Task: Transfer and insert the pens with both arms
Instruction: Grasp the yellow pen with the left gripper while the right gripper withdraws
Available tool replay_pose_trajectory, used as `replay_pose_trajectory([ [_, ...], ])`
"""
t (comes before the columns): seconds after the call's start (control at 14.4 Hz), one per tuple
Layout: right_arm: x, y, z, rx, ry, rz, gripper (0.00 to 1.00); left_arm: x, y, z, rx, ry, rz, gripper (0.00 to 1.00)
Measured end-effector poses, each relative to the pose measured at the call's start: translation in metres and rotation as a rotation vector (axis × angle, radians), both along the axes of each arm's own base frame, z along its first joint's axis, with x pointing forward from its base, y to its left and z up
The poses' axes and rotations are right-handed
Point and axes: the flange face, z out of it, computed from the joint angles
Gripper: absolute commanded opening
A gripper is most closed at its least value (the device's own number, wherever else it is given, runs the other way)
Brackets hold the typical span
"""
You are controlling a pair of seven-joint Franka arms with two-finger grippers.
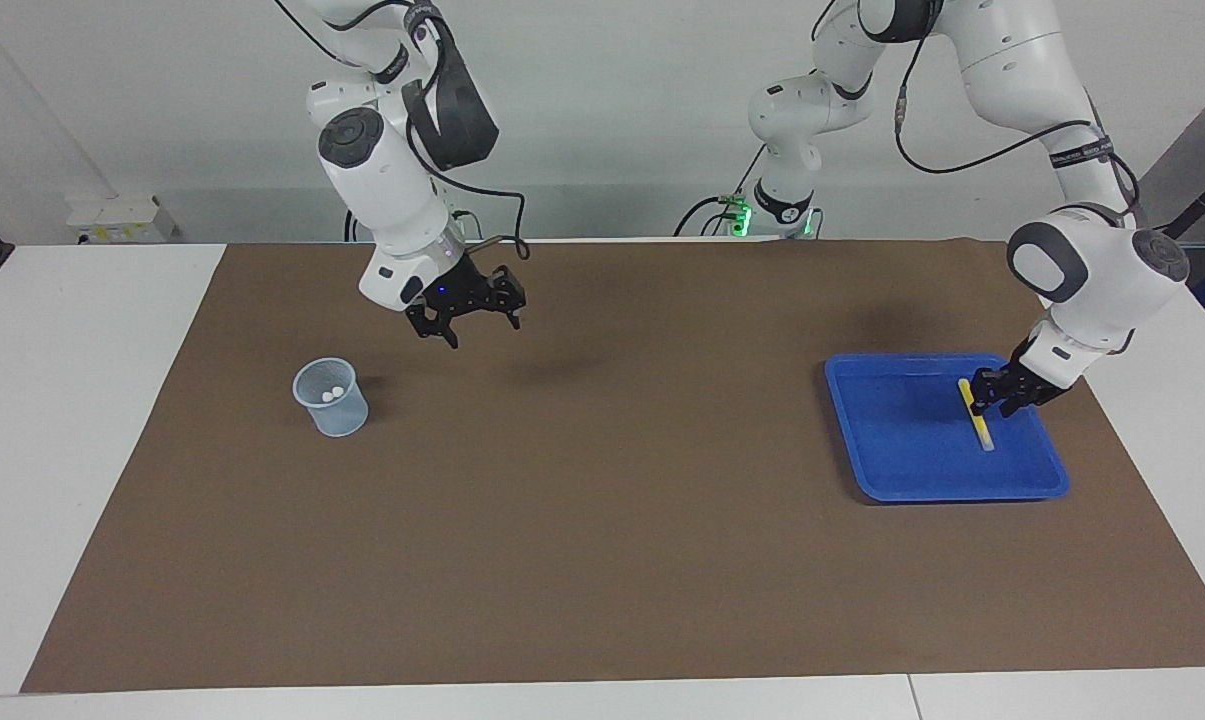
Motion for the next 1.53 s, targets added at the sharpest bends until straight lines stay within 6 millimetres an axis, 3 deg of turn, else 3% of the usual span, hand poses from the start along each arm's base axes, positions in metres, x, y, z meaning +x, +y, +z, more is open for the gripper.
replay_pose_trajectory([
  [0.42,-0.01,0.042,0.007,0.074,0.032,-0.189,1.0,0.001,0.009,-0.015,0.007,-0.01,0.012,0.53],
  [0.83,-0.01,0.052,0.011,0.143,0.06,-0.287,1.0,-0.002,0.008,-0.029,0.016,-0.026,0.015,0.51],
  [1.04,-0.013,0.067,0.011,0.162,0.06,-0.343,1.0,-0.003,0.005,-0.033,0.015,-0.025,0.011,0.48],
  [1.25,-0.015,0.076,0.011,0.184,0.073,-0.388,1.0,-0.003,0.004,-0.033,0.016,-0.026,0.01,0.34],
  [1.46,-0.014,0.077,0.012,0.218,0.093,-0.418,1.0,-0.002,0.004,-0.033,0.017,-0.031,0.011,0.03],
  [1.53,-0.014,0.077,0.012,0.219,0.095,-0.422,1.0,-0.002,0.004,-0.032,0.018,-0.034,0.011,0.0],
])
